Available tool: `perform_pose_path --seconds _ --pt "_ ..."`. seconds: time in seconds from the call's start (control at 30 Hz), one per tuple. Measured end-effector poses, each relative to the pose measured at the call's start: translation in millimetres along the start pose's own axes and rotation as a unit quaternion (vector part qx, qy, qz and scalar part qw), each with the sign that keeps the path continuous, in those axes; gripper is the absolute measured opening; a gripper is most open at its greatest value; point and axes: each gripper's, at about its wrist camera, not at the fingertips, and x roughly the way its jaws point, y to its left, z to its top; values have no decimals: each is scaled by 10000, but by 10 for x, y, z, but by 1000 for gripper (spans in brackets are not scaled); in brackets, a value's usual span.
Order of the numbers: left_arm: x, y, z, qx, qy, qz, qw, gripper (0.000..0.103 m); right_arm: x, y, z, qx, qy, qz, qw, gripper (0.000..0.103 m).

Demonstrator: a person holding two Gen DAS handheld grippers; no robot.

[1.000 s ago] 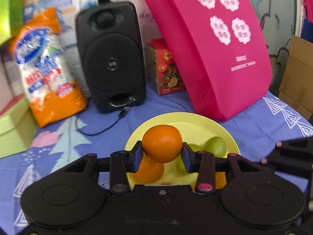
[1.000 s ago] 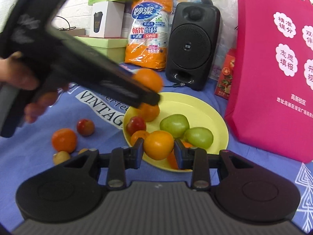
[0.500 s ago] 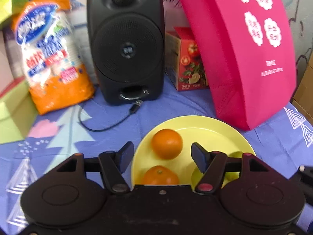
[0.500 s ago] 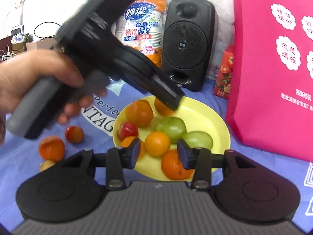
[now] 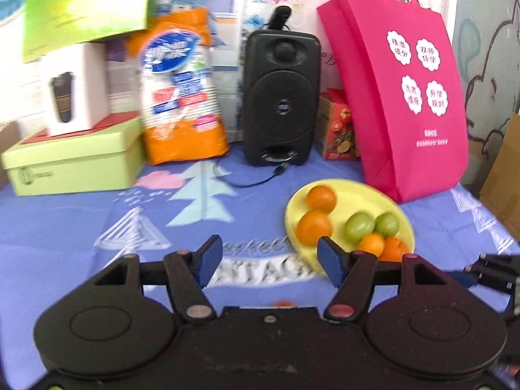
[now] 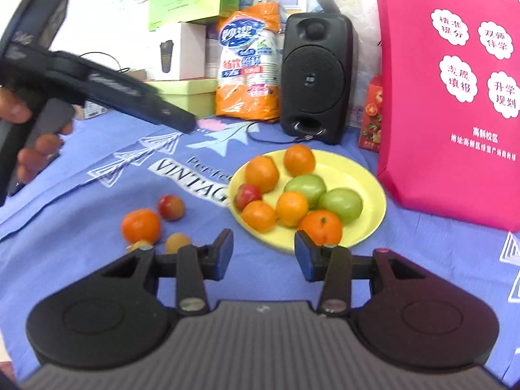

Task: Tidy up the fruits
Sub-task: 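Open both tools to drop the fruits onto the yellow plate, then move both open tools back toward the remaining loose fruits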

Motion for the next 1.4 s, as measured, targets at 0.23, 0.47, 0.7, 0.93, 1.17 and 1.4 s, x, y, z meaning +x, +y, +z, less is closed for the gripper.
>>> perform_pose_path --seconds 0.23,0.47,0.7,0.93,1.17,1.4 --pt "-425 -8 -626 192 -32 324 9993 65 -40 283 -185 -232 243 224 9992 41" --pt "-479 -191 -1115 383 110 521 9978 65 -9 581 -266 -540 398 397 9970 40" --pt "-275 -294 -1226 565 155 578 9966 65 73 711 -254 -851 496 192 9950 40" --pt "-90 -203 -1158 489 134 322 9982 67 178 673 -196 -940 541 233 9938 40" --pt "68 -176 -1047 589 233 45 9980 67 340 611 -100 -1074 627 399 9914 40" --pt "199 -216 -938 1107 325 -162 9932 67 477 470 20 -1172 789 764 9870 40"
